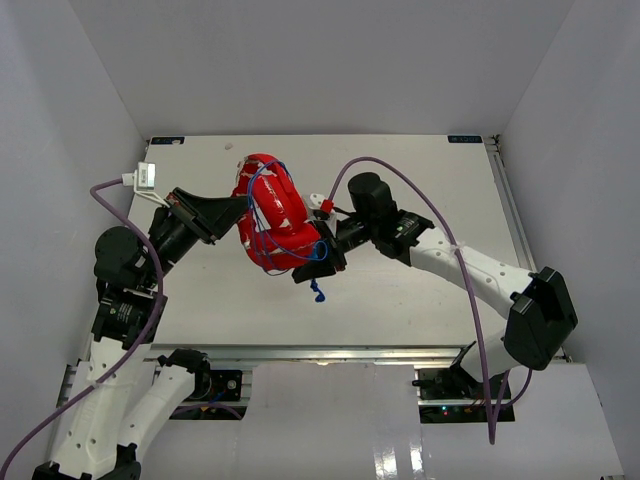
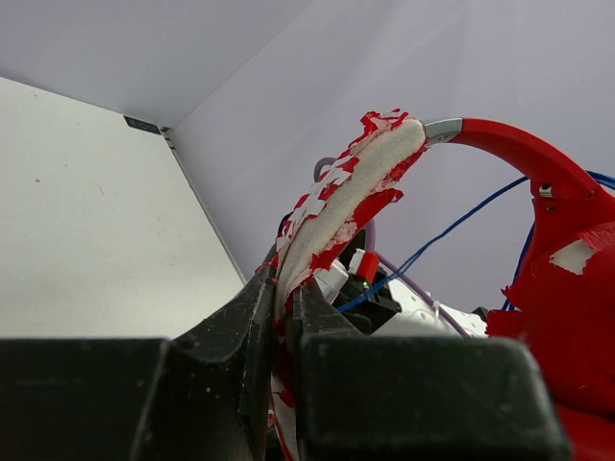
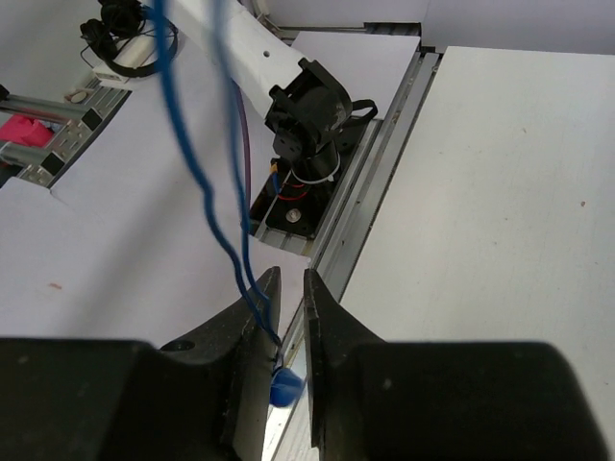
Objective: Wrap the headphones
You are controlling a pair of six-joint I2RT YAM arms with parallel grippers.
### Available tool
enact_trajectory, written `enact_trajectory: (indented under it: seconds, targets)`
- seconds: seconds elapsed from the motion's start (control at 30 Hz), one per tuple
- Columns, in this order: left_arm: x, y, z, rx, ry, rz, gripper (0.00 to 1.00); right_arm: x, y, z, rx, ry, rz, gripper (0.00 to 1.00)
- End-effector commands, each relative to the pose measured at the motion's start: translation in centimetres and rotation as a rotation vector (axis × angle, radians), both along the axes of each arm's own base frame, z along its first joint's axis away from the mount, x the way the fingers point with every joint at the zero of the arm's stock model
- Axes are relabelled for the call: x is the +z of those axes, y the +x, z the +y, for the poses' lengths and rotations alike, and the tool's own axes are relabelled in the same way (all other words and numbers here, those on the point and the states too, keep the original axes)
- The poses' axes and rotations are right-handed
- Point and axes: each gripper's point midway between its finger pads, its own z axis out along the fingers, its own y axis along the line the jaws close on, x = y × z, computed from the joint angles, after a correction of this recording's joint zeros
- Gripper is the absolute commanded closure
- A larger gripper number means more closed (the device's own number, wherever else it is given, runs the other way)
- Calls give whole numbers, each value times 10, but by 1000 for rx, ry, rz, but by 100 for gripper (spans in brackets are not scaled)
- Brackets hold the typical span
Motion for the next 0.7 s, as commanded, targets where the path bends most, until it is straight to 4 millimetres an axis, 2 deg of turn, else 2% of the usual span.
enact_trajectory:
  seconds: [0.0,0.27,0.33,0.43,0.57,0.67]
  targets:
    - [27,-8,5,18,-60,-63,100,21,-5,-5,19,56,-41,83]
    - [18,3,10,64,-81,-40,100,13,0,-14,-50,42,-67,79]
    - [15,6,12,80,-97,-36,100,9,2,-18,-66,24,-59,80]
    - [11,11,15,99,-124,-21,100,5,6,-21,-90,8,-57,89]
    - [1,23,23,164,-151,26,100,1,21,-22,-167,-23,-95,92]
    - [-17,36,37,264,-186,117,100,2,43,-22,-276,-77,-155,92]
